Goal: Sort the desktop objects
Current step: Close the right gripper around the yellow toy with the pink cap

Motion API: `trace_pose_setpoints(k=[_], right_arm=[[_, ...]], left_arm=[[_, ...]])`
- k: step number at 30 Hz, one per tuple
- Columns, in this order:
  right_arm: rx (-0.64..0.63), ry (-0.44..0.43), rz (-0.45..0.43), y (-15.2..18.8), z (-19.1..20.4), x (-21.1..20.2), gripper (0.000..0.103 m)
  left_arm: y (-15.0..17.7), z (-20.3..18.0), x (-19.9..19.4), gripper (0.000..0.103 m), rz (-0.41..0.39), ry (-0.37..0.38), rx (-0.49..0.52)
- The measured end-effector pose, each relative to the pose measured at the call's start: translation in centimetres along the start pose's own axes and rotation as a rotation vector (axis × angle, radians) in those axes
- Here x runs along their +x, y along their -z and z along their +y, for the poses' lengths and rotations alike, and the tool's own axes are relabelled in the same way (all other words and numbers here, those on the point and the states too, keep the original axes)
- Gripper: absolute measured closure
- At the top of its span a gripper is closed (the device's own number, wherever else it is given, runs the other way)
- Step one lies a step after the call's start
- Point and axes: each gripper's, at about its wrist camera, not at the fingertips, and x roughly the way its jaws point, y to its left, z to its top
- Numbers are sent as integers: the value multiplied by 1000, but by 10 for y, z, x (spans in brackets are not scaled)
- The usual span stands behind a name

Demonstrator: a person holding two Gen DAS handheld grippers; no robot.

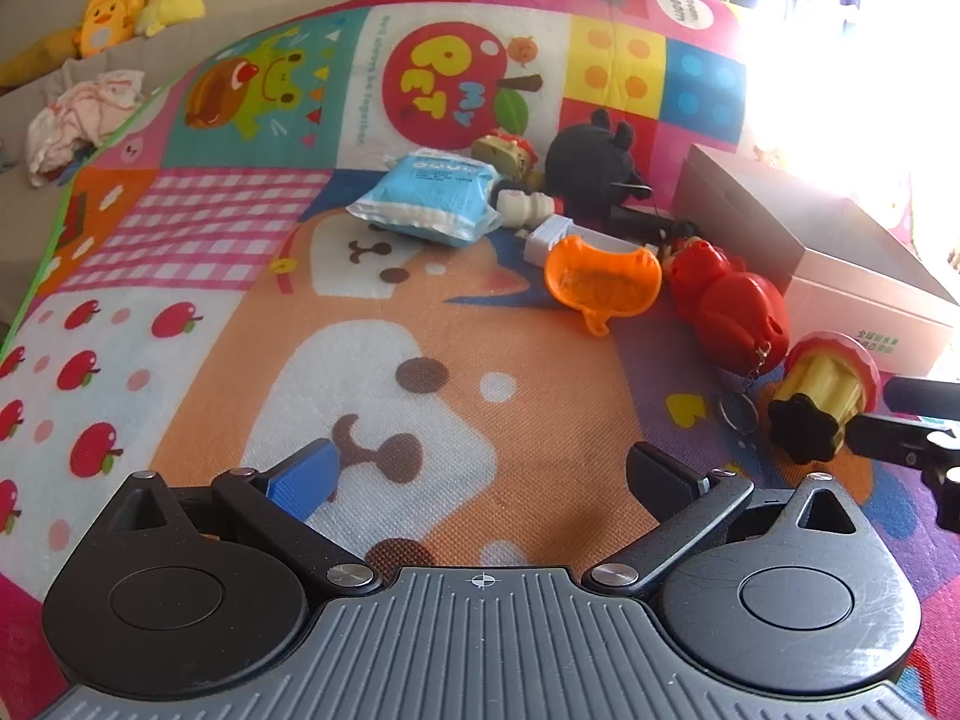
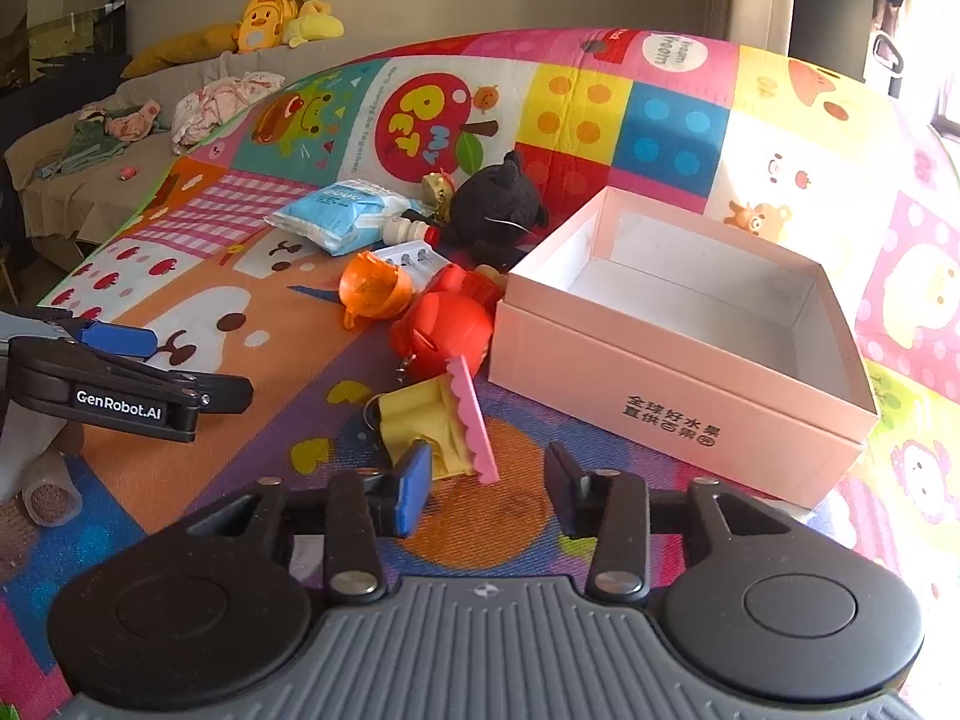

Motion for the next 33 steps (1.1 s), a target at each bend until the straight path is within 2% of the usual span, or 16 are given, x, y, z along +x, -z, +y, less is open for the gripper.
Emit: trace_pose_setpoints(k=[2, 3, 4, 5, 7, 10, 15, 18, 19, 21, 22, 26, 28, 31, 33], right_arm=[[-12, -4, -21, -2, 4, 4, 48], [-20, -3, -26, -3, 6, 6, 48], [-28, 0, -25, -3, 7, 8, 51], [-36, -6, -25, -4, 8, 9, 65], [-53, -23, -23, -4, 10, 7, 84], [-94, 12, -33, 0, 7, 0, 85], [-109, 131, -17, 7, -13, -9, 85], [-39, 114, -9, 6, -27, -12, 84], [-16, 100, -9, 5, -29, -11, 80], [-12, 85, -15, 4, -25, -8, 63], [-17, 86, -24, 4, -22, -7, 51], [-45, 84, -32, 2, -12, 0, 51], [-61, 104, -31, -1, -10, 2, 58], [-143, 168, -29, -1, -3, 2, 58], [-255, 257, -52, 3, 5, -1, 58]], left_arm=[[-8, 0, -2, 0, -4, 60, 5], [-12, -1, -4, 0, -22, 65, 12], [-18, -3, -7, 0, -49, 58, 26], [-22, -5, -8, 0, -71, 48, 38], [-32, -9, -9, 0, -96, 37, 51], [-37, -12, -4, 0, -88, 38, 60], [-26, -15, 8, 0, -32, 45, 69], [-22, -15, 13, 0, -19, 50, 57], [-22, -15, 15, 0, -20, 45, 50], [-22, -13, 16, 0, -28, 32, 31], [-21, -12, 16, 0, -30, 27, 22], [-15, -6, 20, 0, -7, 26, 2], [-15, -3, 17, 0, -22, 40, -16], [-15, -2, 18, 0, -19, 41, -25], [-15, -2, 18, 0, -21, 41, -24]])
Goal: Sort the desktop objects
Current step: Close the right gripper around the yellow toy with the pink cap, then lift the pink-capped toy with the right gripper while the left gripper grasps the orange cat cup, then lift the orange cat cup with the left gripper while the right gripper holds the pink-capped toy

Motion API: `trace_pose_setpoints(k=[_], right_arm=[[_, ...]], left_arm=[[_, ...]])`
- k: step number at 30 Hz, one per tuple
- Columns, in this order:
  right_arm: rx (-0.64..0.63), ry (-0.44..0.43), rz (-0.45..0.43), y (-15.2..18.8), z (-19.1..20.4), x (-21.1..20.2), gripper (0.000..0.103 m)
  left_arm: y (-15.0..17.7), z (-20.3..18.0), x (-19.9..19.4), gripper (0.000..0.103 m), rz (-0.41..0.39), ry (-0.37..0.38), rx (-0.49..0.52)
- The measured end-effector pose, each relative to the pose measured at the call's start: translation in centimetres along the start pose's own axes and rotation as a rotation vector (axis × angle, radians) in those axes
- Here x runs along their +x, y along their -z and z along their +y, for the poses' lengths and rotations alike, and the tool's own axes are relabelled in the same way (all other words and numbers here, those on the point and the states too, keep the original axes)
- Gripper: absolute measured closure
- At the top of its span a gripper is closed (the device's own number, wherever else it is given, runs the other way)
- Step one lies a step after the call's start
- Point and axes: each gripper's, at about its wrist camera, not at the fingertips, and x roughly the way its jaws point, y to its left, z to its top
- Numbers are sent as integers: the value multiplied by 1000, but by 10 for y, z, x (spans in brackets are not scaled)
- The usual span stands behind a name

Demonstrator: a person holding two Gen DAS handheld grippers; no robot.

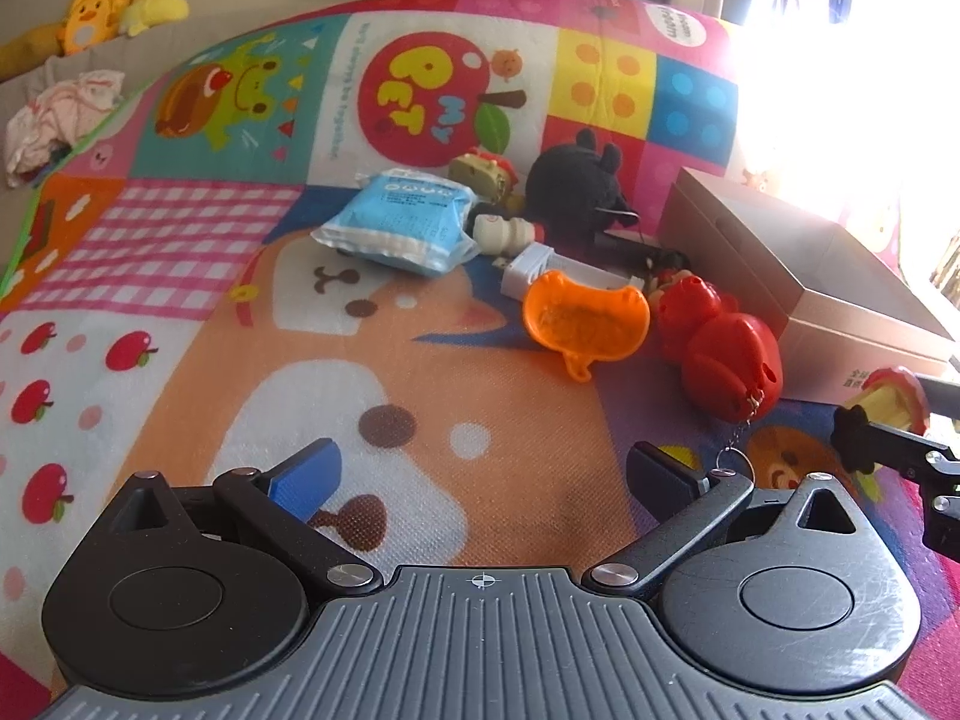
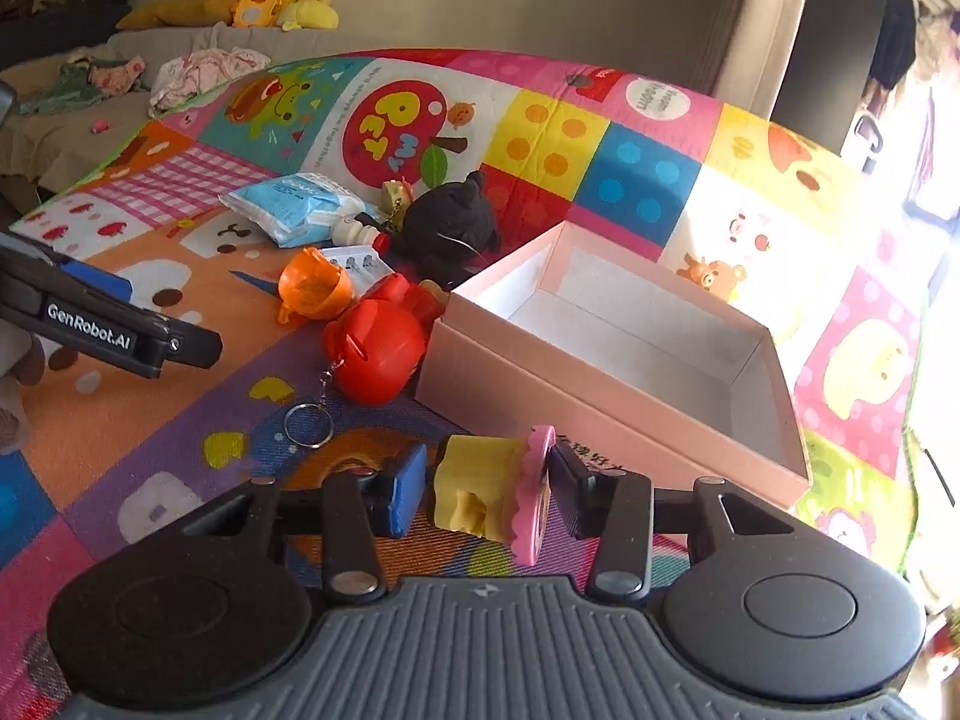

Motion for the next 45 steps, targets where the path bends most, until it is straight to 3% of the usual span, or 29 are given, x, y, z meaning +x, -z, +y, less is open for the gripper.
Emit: trace_pose_setpoints(k=[2, 4, 6, 8, 12, 14, 16, 20, 24, 25, 26, 27, 31, 33, 39, 45], right_arm=[[-161, 112, -38, 5, 14, -5, 58], [-307, 153, -60, 12, 32, -7, 58], [-368, 101, -41, 16, 45, -6, 59], [-359, 46, -34, 15, 52, -5, 50], [-206, -80, -50, 4, 42, -12, 45], [-102, -110, -65, 2, 28, -18, 30], [9, -104, -82, 3, 9, -23, 17], [237, -69, -55, 21, -28, -27, 6], [441, -49, 3, 47, -53, -18, 4], [477, -50, 13, 51, -55, -15, 3], [505, -47, 24, 54, -56, -12, 3], [507, -42, 26, 55, -57, -11, 3], [490, -51, 15, 55, -53, -11, 0], [489, -58, 26, 55, -52, -8, 0], [524, -69, 69, 57, -56, -1, 0], [516, -76, 121, 56, -54, 7, 0]], left_arm=[[0, 0, 0, 0, -2, 1, -4], [0, 0, 0, 0, -3, -1, -4], [0, 0, 0, 0, -3, 0, -4], [0, 1, 0, 0, -6, -1, -9], [0, 5, -1, 0, -10, 0, -27], [0, 4, -1, 0, -9, 2, -11], [-2, 1, -1, 0, -14, 14, 15], [-15, -14, 3, 0, -66, 17, 81], [-33, -33, 19, 2, -90, 36, 157], [-37, -38, 24, 4, -88, 39, 174], [-40, -42, 30, 13, -81, 43, 187], [-43, -45, 36, 19, -69, 46, 193], [-49, -46, 55, 22, -46, 39, 185], [-49, -43, 60, 39, -27, 56, 175], [-37, -37, 34, 39, -27, 84, 178], [-3, -48, -16, 39, -5, 206, 247]])
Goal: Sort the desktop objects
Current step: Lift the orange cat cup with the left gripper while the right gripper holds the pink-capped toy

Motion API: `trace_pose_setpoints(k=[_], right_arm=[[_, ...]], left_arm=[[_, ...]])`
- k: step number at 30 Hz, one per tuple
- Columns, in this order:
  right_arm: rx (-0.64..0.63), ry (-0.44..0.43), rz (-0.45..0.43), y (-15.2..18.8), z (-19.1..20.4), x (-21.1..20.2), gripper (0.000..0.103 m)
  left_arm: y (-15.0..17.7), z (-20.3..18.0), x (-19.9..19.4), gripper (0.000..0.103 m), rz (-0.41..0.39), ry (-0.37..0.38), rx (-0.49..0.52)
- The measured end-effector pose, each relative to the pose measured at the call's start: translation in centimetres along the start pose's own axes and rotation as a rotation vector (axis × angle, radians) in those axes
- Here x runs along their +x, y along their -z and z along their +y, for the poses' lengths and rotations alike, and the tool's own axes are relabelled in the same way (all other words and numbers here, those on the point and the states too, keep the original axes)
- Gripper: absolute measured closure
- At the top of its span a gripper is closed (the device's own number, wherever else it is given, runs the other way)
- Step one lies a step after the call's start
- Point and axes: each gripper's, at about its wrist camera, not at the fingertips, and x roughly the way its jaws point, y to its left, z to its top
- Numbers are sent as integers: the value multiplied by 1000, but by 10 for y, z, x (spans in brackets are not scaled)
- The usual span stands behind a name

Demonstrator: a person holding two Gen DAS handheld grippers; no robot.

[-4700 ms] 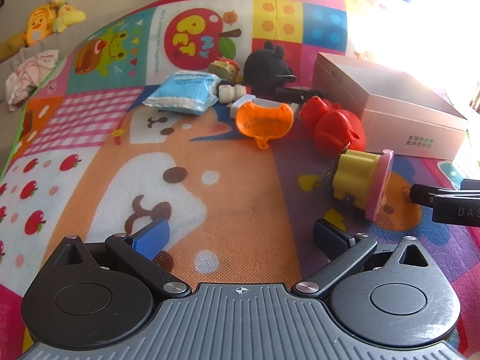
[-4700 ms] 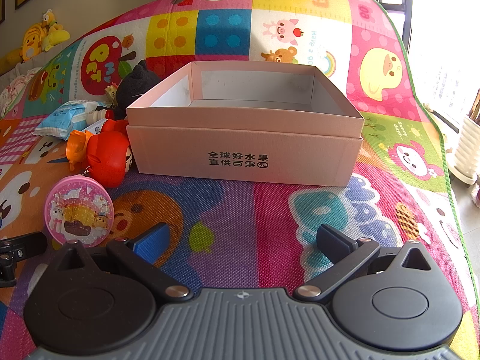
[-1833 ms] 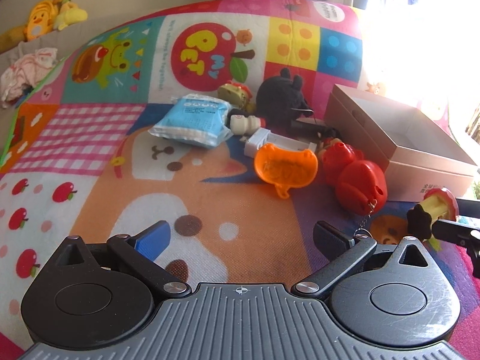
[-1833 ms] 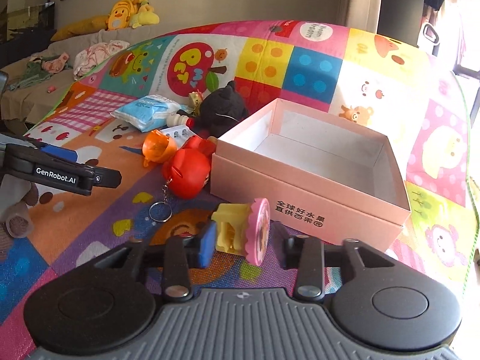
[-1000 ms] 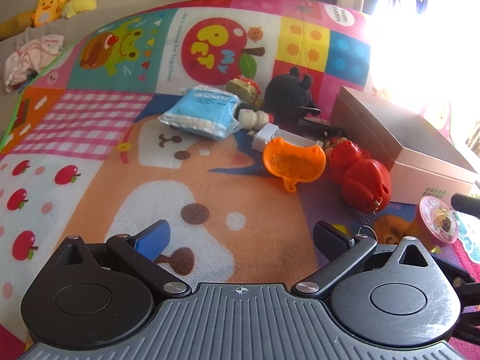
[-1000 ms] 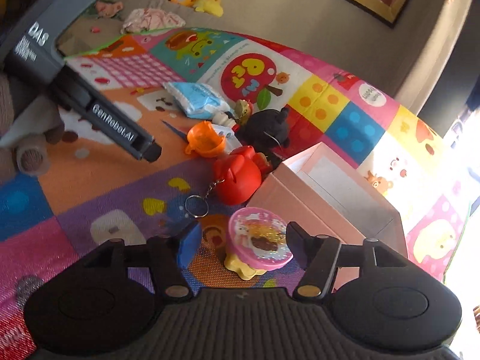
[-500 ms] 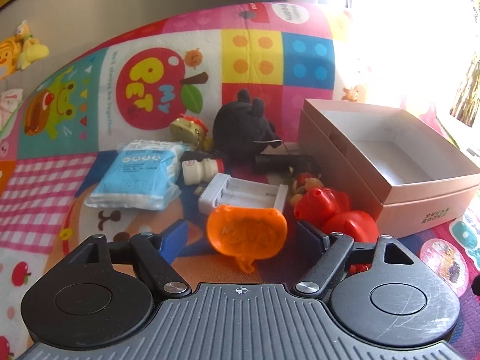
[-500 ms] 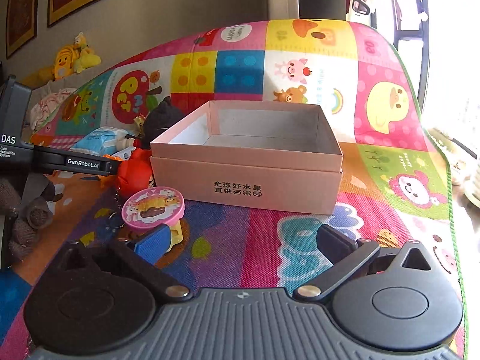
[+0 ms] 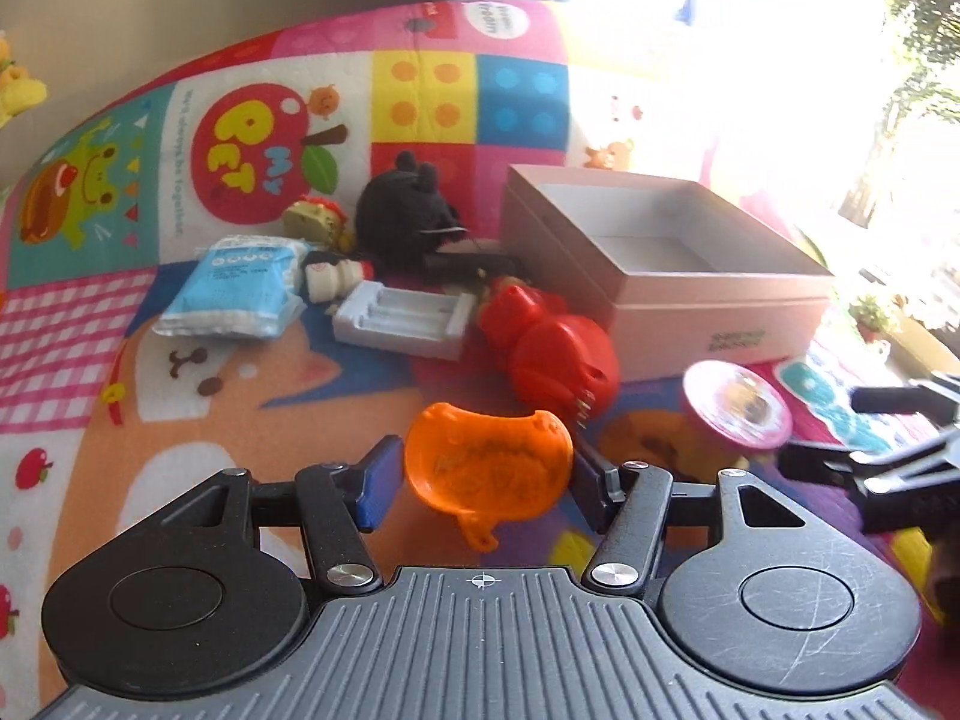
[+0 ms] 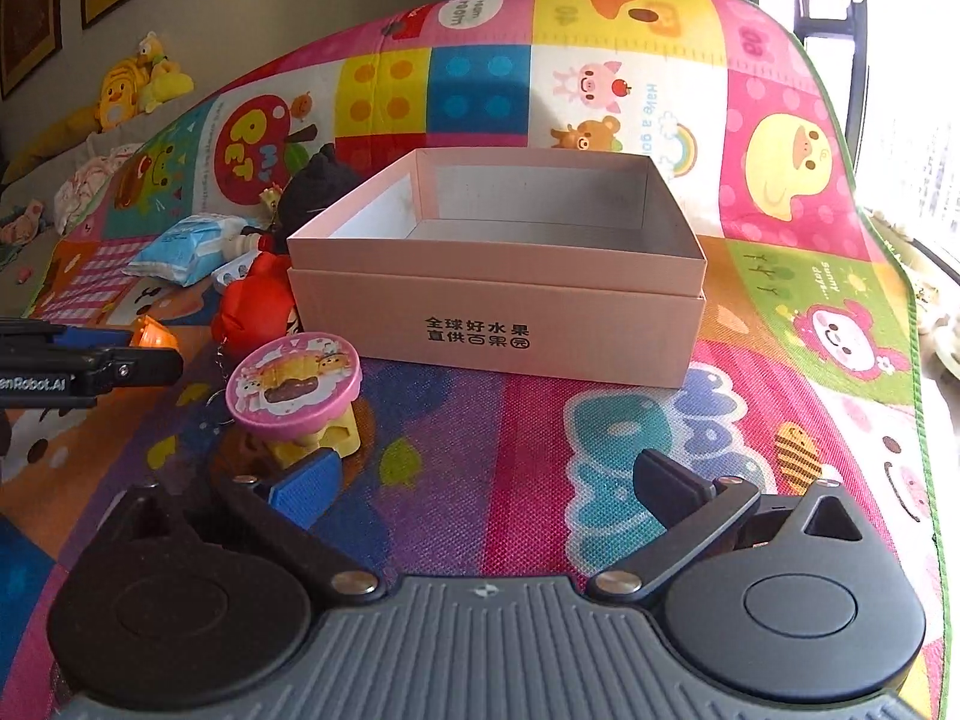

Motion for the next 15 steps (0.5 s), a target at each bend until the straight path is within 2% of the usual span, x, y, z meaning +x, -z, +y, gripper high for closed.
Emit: trace_pose_setpoints(k=[4, 5, 6, 8, 12, 15], right_arm=[[0, -5, 49, -1, 0, 7, 0], [-2, -3, 72, -1, 0, 11, 0], [-14, 5, 77, -2, 2, 12, 0], [-37, 18, 85, -2, 5, 14, 0], [-37, 14, 94, -2, 4, 14, 0], [-47, 15, 92, -2, 5, 14, 0]], left_arm=[[20, -22, -17, 38, 21, 69, 52], [24, -26, -18, 33, 23, 67, 63], [28, -29, -19, 22, 22, 58, 71], [33, -31, -18, 12, 20, 29, 79], [39, -26, -12, 8, 53, 12, 52], [39, -22, -12, 6, 47, 10, 30]])
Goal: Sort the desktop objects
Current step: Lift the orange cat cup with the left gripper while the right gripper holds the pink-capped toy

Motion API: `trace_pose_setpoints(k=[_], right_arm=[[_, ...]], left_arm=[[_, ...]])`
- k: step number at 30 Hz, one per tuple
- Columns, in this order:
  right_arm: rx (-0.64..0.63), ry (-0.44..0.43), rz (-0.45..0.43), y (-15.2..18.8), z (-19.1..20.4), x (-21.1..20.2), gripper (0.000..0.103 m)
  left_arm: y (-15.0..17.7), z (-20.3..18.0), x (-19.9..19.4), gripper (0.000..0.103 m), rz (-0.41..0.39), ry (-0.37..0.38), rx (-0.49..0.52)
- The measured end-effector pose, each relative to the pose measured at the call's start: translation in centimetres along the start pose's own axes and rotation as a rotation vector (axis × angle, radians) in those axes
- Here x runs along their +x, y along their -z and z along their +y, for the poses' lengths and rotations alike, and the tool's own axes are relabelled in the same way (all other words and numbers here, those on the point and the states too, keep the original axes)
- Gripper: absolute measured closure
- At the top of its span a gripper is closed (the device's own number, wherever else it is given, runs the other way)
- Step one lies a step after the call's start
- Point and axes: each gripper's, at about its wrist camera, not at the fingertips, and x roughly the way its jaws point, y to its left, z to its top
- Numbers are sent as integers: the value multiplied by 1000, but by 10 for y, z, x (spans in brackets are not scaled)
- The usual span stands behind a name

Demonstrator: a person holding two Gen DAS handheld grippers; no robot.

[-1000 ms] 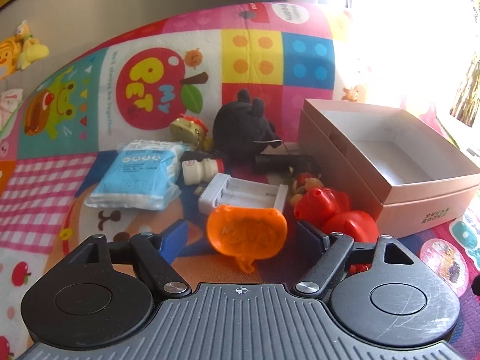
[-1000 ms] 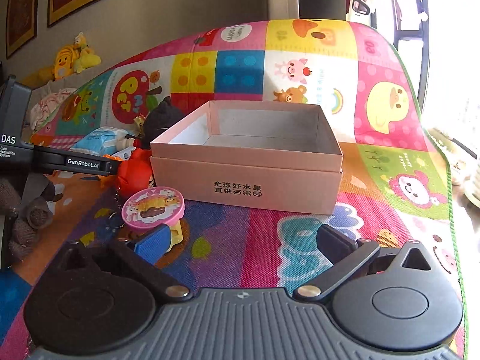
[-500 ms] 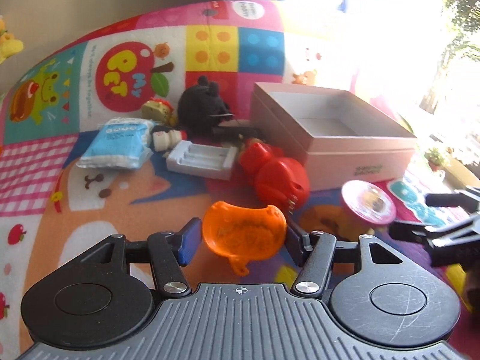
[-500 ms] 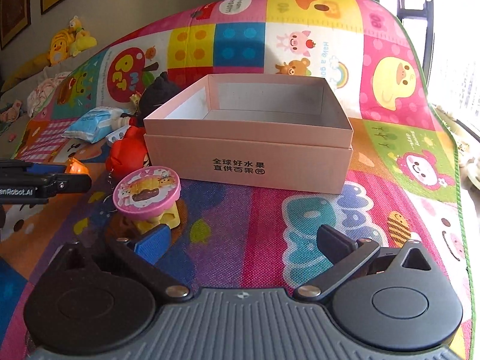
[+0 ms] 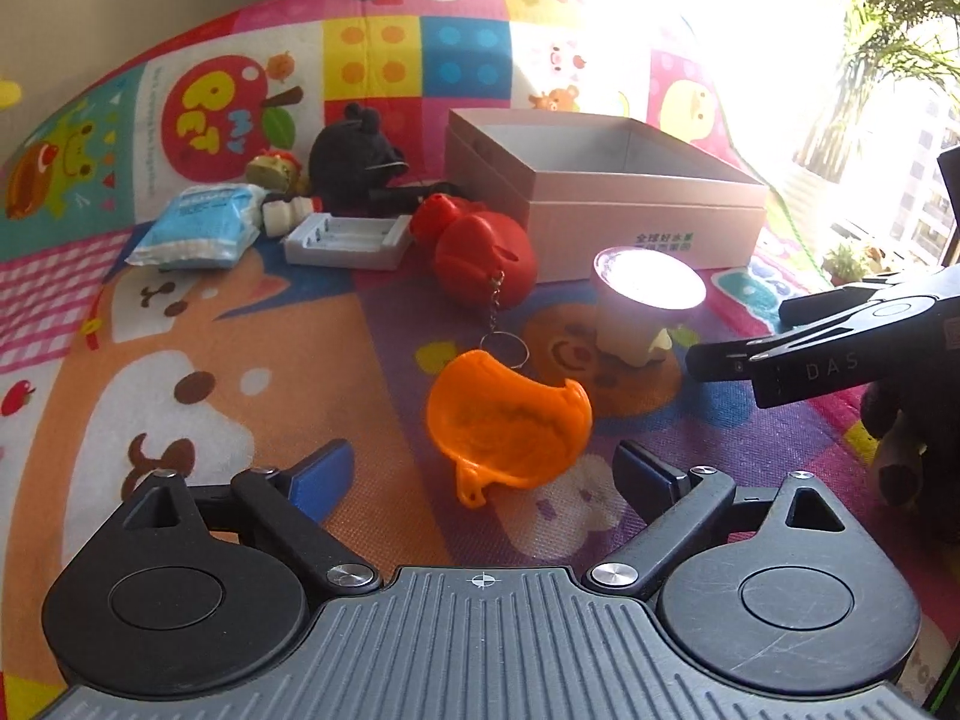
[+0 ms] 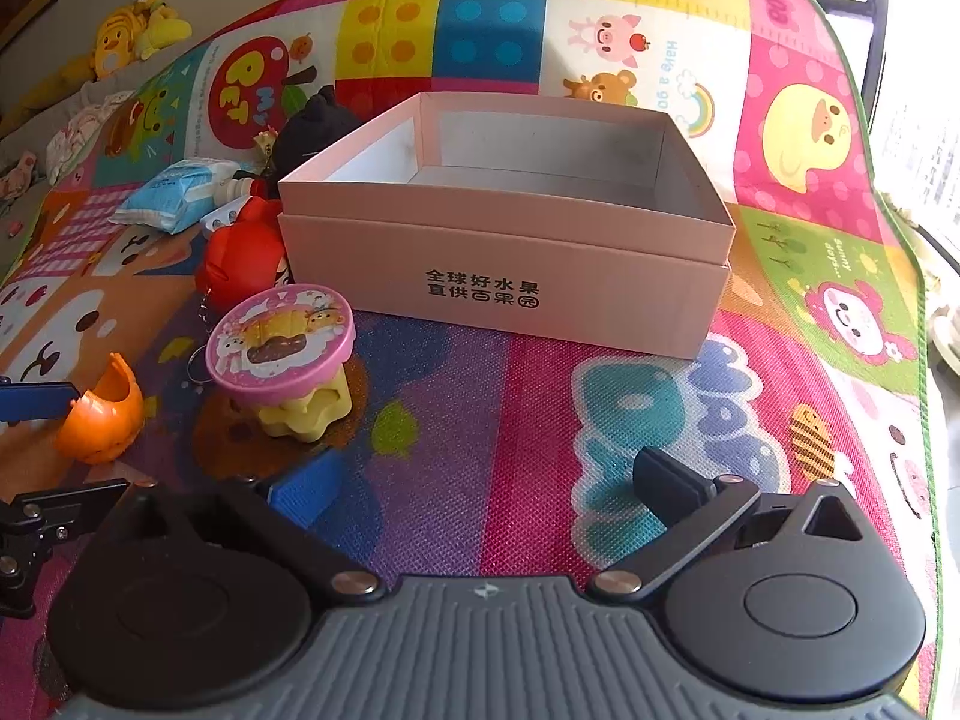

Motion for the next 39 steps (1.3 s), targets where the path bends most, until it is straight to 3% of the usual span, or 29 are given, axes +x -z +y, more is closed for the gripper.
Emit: trace_pose_setpoints(k=[6, 10, 13, 18, 21, 24, 28, 30, 34, 39], right_arm=[[-14, -18, -2, 1, 1, -2, 0], [-23, -7, -3, 1, 5, -2, 0], [-24, 1, -9, 2, 6, -2, 0], [-12, -6, -10, 3, 5, -2, 0], [-11, -7, -12, 3, 5, -2, 0], [-9, -10, -14, 4, 4, -2, 0], [-8, -9, -14, 3, 5, -2, 0], [-8, -9, -14, 3, 5, -2, 0], [22, -16, -64, -1, -4, -12, 0], [59, 132, -242, -35, -34, -35, 0]], left_arm=[[-1, 4, 0, 4, -2, -2, -24], [-23, 8, 2, 4, -45, 6, -37], [-50, 5, 15, 3, -75, -11, 22], [-77, 2, 58, 3, 11, -36, 129], [-83, 13, 67, 1, 5, -96, 144], [-87, 35, 67, 1, -19, -228, 115], [-90, 75, 65, 2, -20, -399, 26], [-90, 93, 62, 2, -17, -437, -32], [-74, 107, 44, 2, -11, -377, -124], [-49, 96, 27, 2, -9, -279, -142]])
